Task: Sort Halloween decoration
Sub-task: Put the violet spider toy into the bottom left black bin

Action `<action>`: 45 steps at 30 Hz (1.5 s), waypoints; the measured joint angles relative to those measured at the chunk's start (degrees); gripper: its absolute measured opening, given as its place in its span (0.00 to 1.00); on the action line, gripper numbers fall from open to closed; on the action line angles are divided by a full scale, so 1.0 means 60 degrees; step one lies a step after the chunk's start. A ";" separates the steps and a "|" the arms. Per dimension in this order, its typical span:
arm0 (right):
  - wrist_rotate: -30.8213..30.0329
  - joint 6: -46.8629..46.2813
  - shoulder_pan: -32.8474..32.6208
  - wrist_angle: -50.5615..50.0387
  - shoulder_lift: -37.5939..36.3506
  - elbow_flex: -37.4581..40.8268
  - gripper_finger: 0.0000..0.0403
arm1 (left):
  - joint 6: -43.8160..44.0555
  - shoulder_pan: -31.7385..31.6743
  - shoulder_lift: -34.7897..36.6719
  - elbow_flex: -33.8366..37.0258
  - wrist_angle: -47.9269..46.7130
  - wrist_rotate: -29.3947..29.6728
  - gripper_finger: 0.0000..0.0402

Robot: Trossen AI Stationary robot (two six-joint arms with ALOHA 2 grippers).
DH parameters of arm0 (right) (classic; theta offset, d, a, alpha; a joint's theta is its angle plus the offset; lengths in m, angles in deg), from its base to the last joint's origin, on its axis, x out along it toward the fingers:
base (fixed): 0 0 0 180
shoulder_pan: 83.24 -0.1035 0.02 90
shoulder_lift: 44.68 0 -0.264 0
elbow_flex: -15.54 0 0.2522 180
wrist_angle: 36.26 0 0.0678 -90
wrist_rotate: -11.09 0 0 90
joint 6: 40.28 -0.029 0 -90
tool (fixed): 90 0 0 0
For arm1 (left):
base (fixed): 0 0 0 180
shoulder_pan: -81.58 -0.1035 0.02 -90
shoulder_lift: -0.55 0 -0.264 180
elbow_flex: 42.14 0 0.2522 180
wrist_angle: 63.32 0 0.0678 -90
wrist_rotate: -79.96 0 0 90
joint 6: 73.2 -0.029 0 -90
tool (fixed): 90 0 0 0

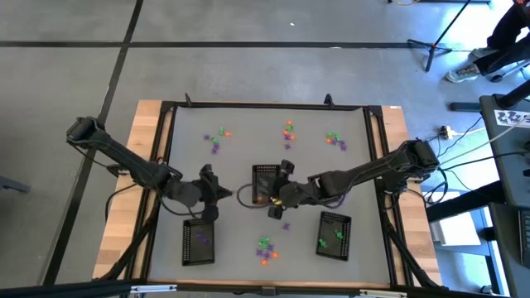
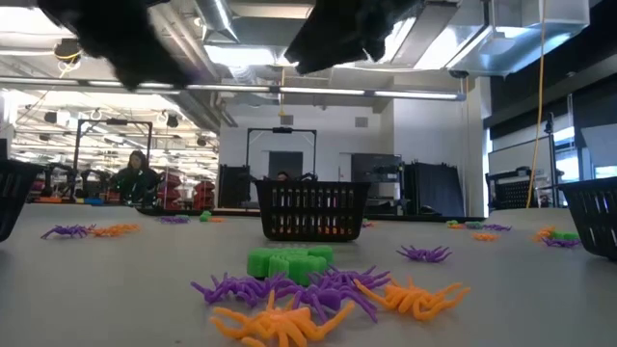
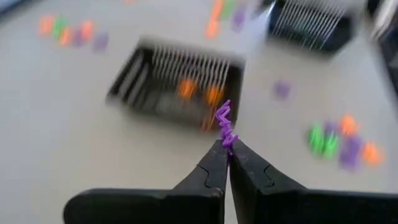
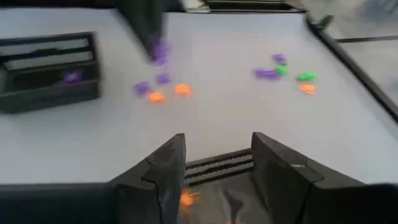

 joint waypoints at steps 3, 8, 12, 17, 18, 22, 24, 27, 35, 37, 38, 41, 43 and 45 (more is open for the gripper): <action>0.0109 0.0080 -0.0375 -0.0047 -0.0016 0.0001 0.43 | 0.1522 0.0529 -0.0433 -0.1296 -0.2770 -0.0867 0.00; -0.0103 0.0110 -0.0779 -0.0424 -0.0016 0.0001 0.41 | 0.3257 0.1697 -0.1204 -0.2138 -0.4526 -0.2919 0.00; -0.0456 0.0061 -0.0972 -0.0523 -0.0016 0.0001 0.41 | 0.4448 0.2656 -0.1624 -0.2138 -0.4543 -0.3844 0.00; -0.0483 0.0057 -0.1024 -0.0519 -0.0016 0.0001 0.41 | 0.4831 0.3546 -0.2019 -0.2138 -0.4528 -0.3448 0.04; -0.0485 0.0056 -0.1022 -0.0516 -0.0016 0.0001 0.41 | 0.4874 0.3638 -0.2076 -0.2138 -0.4492 -0.3402 0.06; -0.0491 0.0053 -0.0995 -0.0513 -0.0016 0.0001 0.41 | 0.4886 0.3792 -0.2216 -0.2138 -0.4319 -0.3366 0.17; -0.0579 0.0072 -0.0995 -0.0508 -0.0016 0.0001 0.41 | 0.4867 0.3790 -0.2216 -0.2138 -0.4337 -0.3293 0.23; -0.0824 0.0186 -0.0999 -0.0508 -0.0016 0.0001 0.41 | 0.4851 0.3675 -0.2142 -0.2135 -0.4667 -0.3274 0.31; -0.0989 0.0609 -0.0995 -0.0433 -0.0016 0.0001 0.41 | 0.3876 0.2766 -0.1719 -0.2136 -0.6155 -0.1740 0.33; -0.0989 0.0610 -0.0995 -0.0419 -0.0016 0.0001 0.41 | 0.3189 0.2323 -0.1665 -0.2134 -0.6239 -0.1715 0.33; -0.0989 0.0615 -0.0995 -0.0420 -0.0016 0.0001 0.41 | 0.2863 0.2079 -0.1642 -0.2131 -0.6246 -0.1730 0.33; -0.0989 0.0659 -0.0995 -0.0397 -0.0016 0.0001 0.41 | 0.1982 0.1249 -0.1633 -0.1977 -0.6233 -0.1831 0.33; -0.0989 0.0686 -0.0995 -0.0332 -0.0016 0.0001 0.41 | 0.1424 0.0677 -0.1633 -0.1738 -0.6127 -0.2143 0.33; -0.0989 0.0686 -0.0995 -0.0315 -0.0016 0.0001 0.41 | 0.0938 0.0181 -0.1633 -0.1363 -0.5930 -0.2506 0.33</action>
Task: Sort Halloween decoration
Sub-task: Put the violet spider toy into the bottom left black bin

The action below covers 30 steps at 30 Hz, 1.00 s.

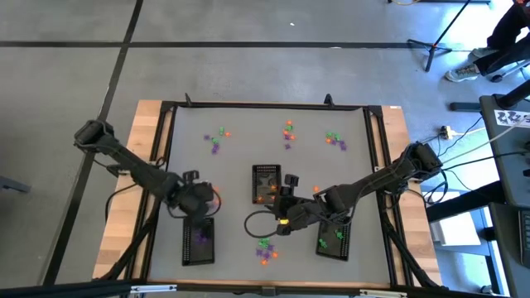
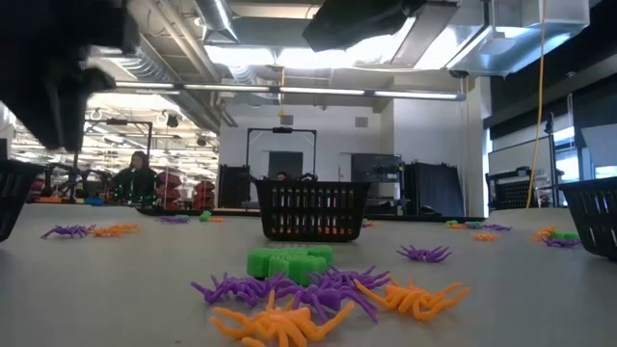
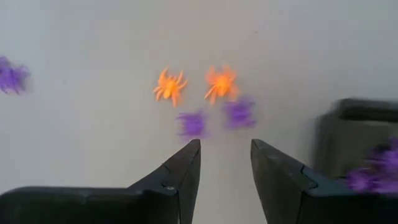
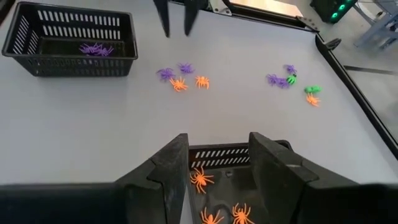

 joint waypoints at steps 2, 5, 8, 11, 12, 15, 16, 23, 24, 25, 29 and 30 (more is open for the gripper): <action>0.0004 0.0001 0.0000 -0.0045 0.0000 0.0000 0.41 | -0.0412 -0.0444 0.0000 0.0477 0.0330 -0.0373 0.33; 0.0004 0.0001 0.0000 -0.0244 0.0000 0.0000 0.41 | -0.0916 -0.0947 0.0000 0.1345 0.1404 -0.0914 0.33; 0.0004 -0.0078 0.0000 -0.0480 0.0000 0.0000 0.41 | -0.1246 -0.1280 0.0000 0.2082 0.2201 -0.1168 0.33; 0.0004 -0.0080 0.0000 -0.0624 0.0000 0.0000 0.41 | -0.1478 -0.1651 0.0000 0.2718 0.3004 -0.1190 0.33; 0.0004 -0.0083 0.0000 -0.0647 0.0000 0.0000 0.41 | -0.1557 -0.1781 0.0010 0.2889 0.3313 -0.1314 0.33; 0.0004 -0.0084 0.0000 -0.0698 0.0000 0.0000 0.41 | -0.1794 -0.2087 0.0065 0.3300 0.4057 -0.1497 0.33; 0.0004 -0.0084 0.0000 -0.0697 0.0000 0.0000 0.41 | -0.1828 -0.2143 0.0058 0.3376 0.4253 -0.1487 0.33; 0.0004 -0.0091 0.0000 -0.0698 0.0000 0.0000 0.41 | -0.2019 -0.2200 0.0041 0.3449 0.4453 -0.1188 0.28; 0.0004 -0.0093 0.0000 -0.0699 0.0000 0.0000 0.41 | -0.2022 -0.2194 0.0040 0.3454 0.4468 -0.1147 0.25; 0.0004 -0.0093 0.0000 -0.0699 0.0000 0.0000 0.41 | -0.2024 -0.2194 0.0036 0.3459 0.4490 -0.1108 0.22; 0.0004 -0.0097 0.0000 -0.0696 0.0000 0.0000 0.41 | -0.2029 -0.2198 0.0018 0.3473 0.4576 -0.0970 0.06; 0.0004 -0.0099 0.0000 -0.0696 0.0000 0.0000 0.41 | -0.2026 -0.2198 0.0015 0.3473 0.4579 -0.0940 0.03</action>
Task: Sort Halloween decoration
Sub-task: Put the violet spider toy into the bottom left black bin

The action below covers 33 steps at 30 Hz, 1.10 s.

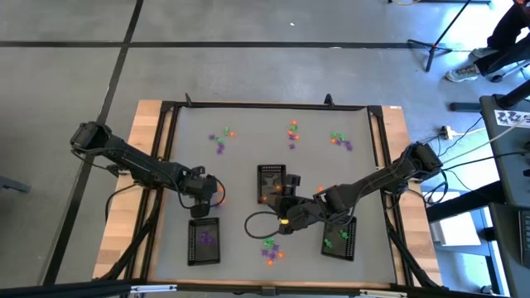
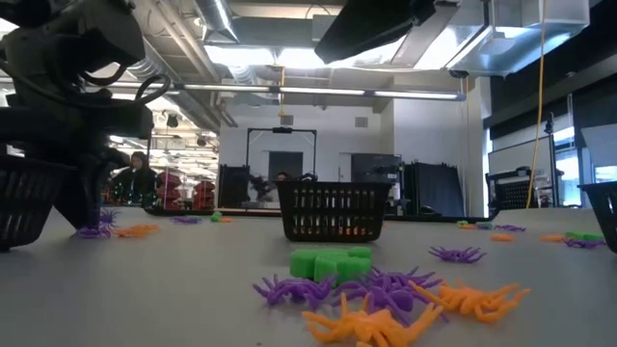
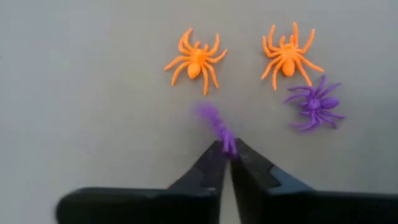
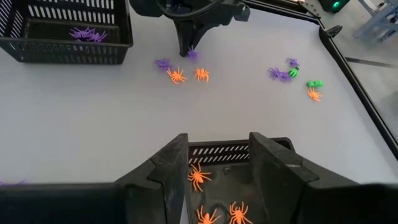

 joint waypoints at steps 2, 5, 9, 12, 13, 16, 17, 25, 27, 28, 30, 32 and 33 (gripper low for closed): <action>0.0004 -0.0007 0.0000 0.0000 0.0000 0.0000 0.41 | 0.0004 -0.0004 0.0016 0.0006 -0.0014 0.0070 0.01; 0.0004 -0.0007 0.0000 0.0000 0.0000 0.0000 0.41 | 0.0000 0.0101 0.0242 0.0014 -0.0107 0.0265 0.00; 0.0001 -0.0007 0.0000 0.0001 0.0000 0.0000 0.41 | 0.0174 0.0288 0.0812 -0.0411 -0.1521 0.0675 0.00; 0.0004 -0.0007 0.0000 -0.0004 0.0004 0.0000 0.41 | 0.0486 0.0724 0.1210 -0.1220 -0.2266 0.1090 0.00; 0.0000 -0.0007 -0.0001 -0.0003 0.0004 0.0000 0.41 | 0.0570 0.0949 0.1274 -0.1489 -0.2655 0.1209 0.00; 0.0004 -0.0013 0.0000 -0.0005 0.0004 0.0000 0.41 | 0.0844 0.1764 0.1265 -0.2399 -0.2959 0.1428 0.00; 0.0002 -0.0016 -0.0002 -0.0002 0.0004 0.0000 0.41 | 0.0947 0.2053 0.1267 -0.2658 -0.2868 0.1500 0.00; 0.0004 -0.0247 -0.0002 -0.0002 0.0004 0.0000 0.41 | 0.2364 0.4148 0.0491 -0.3180 -0.0992 0.0961 0.00; 0.0006 -0.0258 -0.0001 0.0007 0.0004 0.0000 0.41 | 0.2974 0.4547 0.0328 -0.3173 -0.0992 0.0710 0.00; 0.0004 -0.0259 0.0000 0.0015 0.0004 0.0000 0.41 | 0.3238 0.4727 0.0255 -0.3173 -0.0980 0.0617 0.00; 0.0004 -0.0260 -0.0004 0.0058 0.0004 0.0000 0.41 | 0.3486 0.5054 0.0088 -0.3173 -0.0987 0.0581 0.00; 0.0004 -0.0258 0.0000 0.0118 0.0004 0.0000 0.41 | 0.3689 0.5302 -0.0147 -0.3173 -0.0957 0.0522 0.01; 0.0004 -0.0258 0.0000 0.0134 0.0004 0.0000 0.41 | 0.3836 0.5387 -0.0277 -0.3173 -0.0964 0.0410 0.03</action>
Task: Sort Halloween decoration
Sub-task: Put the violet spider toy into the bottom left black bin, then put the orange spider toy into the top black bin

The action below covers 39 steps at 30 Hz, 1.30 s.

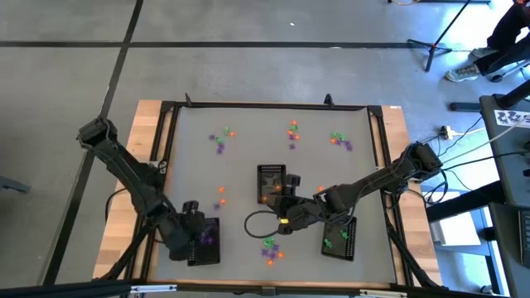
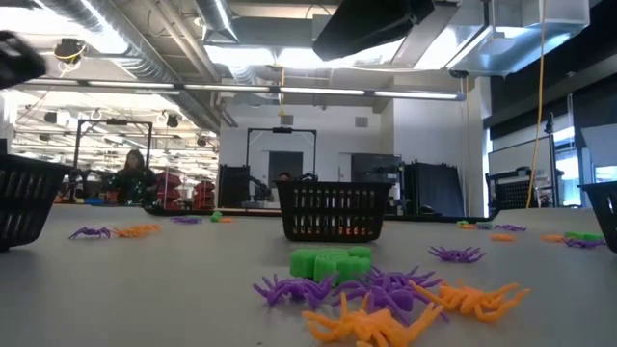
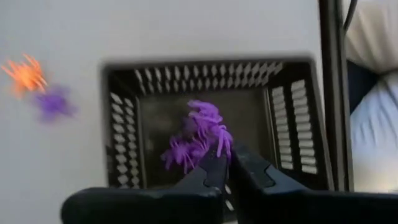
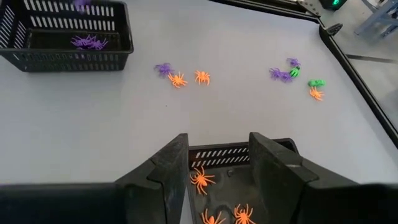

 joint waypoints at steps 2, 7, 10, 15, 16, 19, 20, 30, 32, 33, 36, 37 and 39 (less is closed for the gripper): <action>0.0000 -0.0001 0.0000 0.0028 0.0000 0.0000 0.41 | 0.0265 0.0103 -0.0214 0.0000 0.0000 -0.0228 0.07; 0.0000 0.0018 0.0000 0.0107 0.0000 0.0000 0.41 | 0.0387 0.0174 -0.0406 0.0000 -0.0003 -0.0218 0.22; 0.0000 0.0022 0.0000 0.0110 0.0000 0.0000 0.41 | 0.0380 0.0118 -0.0389 0.0000 -0.0041 -0.0201 0.30; 0.0001 0.0039 -0.0004 0.0109 0.0000 0.0000 0.41 | 0.0359 -0.0262 -0.0379 -0.0313 -0.1194 -0.0170 0.33; 0.0000 0.0061 0.0000 0.0110 0.0000 0.0000 0.41 | 0.0326 -0.0372 -0.0379 -0.0435 -0.1540 -0.0050 0.33; 0.0000 0.0155 0.0000 0.0167 0.0000 0.0000 0.41 | -0.0186 -0.0730 -0.0375 -0.0784 -0.2373 0.0731 0.33; 0.0004 0.0207 -0.0001 0.0175 0.0000 0.0000 0.41 | -0.0428 -0.0874 -0.0375 -0.0863 -0.2460 0.1042 0.33; 0.0004 0.0285 -0.0002 0.0169 0.0000 0.0000 0.41 | -0.2625 -0.3287 -0.0372 -0.0683 -0.2202 0.0798 0.33; 0.0004 0.0288 0.0000 0.0161 0.0000 0.0000 0.41 | -0.3013 -0.3697 -0.0372 -0.0612 -0.2084 0.0713 0.33; 0.0004 0.0295 0.0000 0.0161 0.0000 0.0000 0.41 | -0.3188 -0.3886 -0.0372 -0.0577 -0.1963 0.0677 0.33; 0.0091 0.0355 -0.0002 0.0146 0.0000 0.0000 0.41 | -0.3723 -0.4448 -0.0372 -0.0454 -0.1505 0.0286 0.33; 0.0122 0.0363 -0.0001 0.0134 0.0000 0.0000 0.41 | -0.3899 -0.4616 -0.0372 -0.0396 -0.1352 0.0119 0.33; 0.0157 0.0377 -0.0004 0.0134 0.0000 0.0000 0.41 | -0.4183 -0.4901 -0.0372 -0.0277 -0.1079 -0.0102 0.33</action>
